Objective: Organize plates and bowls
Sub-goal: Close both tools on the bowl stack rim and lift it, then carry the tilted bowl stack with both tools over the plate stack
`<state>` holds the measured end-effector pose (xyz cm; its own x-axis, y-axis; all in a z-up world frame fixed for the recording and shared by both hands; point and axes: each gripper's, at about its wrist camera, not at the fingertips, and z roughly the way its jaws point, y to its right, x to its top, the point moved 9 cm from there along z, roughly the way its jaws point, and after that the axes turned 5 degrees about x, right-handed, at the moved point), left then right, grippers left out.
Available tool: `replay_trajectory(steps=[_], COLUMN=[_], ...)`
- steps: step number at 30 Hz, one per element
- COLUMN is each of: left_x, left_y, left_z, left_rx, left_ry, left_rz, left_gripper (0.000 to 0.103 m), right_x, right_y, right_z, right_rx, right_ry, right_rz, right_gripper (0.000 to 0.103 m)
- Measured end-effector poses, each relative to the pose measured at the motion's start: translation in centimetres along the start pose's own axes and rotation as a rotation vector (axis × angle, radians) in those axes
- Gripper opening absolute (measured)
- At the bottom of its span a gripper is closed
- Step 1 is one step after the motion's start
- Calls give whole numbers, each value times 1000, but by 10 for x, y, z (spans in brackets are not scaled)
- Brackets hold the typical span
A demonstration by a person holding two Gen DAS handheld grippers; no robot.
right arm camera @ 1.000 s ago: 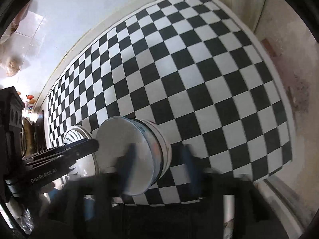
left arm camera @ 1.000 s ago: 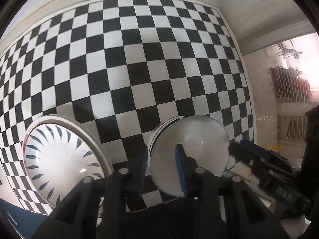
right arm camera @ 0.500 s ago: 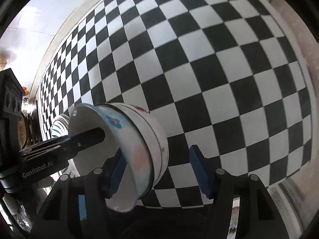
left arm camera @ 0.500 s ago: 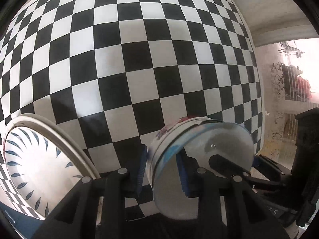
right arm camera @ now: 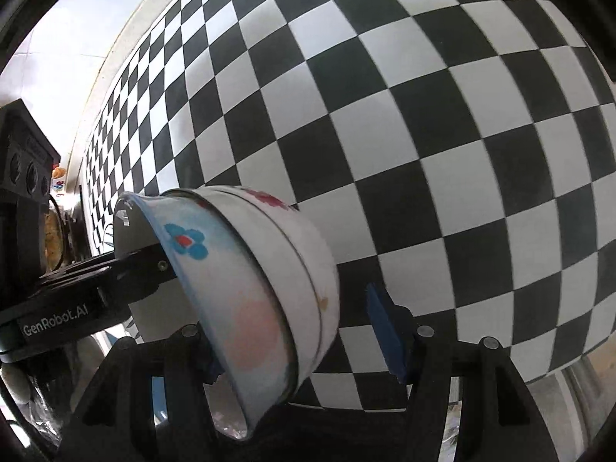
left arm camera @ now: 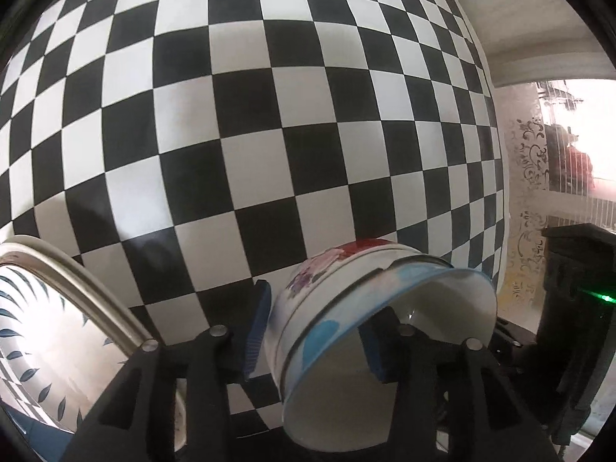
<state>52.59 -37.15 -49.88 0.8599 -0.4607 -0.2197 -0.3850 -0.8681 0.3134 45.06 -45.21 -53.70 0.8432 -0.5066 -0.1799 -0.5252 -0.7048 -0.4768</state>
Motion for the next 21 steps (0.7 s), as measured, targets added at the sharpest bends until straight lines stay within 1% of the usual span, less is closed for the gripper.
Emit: replay_trajectory(steps=[4, 6, 10, 13, 16, 18, 21], left_x=[4, 6, 7, 6, 5, 3, 2], left_y=[6, 8, 5, 6, 10, 10, 10], left_z=[6, 9, 8, 7, 6, 4, 3], left_rx=[-38, -62, -106, -92, -69, -60, -69], left_ry=[-14, -21, -17, 1, 10, 10, 4], left_rz=[10, 10, -8, 5, 27, 33, 22], left_gripper=[54, 56, 56, 56, 55, 54, 54], right_x=[2, 2, 7, 9, 9, 8, 5], right_y=[-7, -10, -13, -12, -6, -3, -4], right_z=[14, 20, 31, 33, 34, 36, 38], right_rx=[29, 49, 89, 123, 177, 193, 202], right_ry=[-24, -34, -29, -21, -34, -41, -46], right_rz=[-2, 1, 30, 34, 78, 92, 96], right_gripper=[65, 65, 65, 61, 58, 58, 57])
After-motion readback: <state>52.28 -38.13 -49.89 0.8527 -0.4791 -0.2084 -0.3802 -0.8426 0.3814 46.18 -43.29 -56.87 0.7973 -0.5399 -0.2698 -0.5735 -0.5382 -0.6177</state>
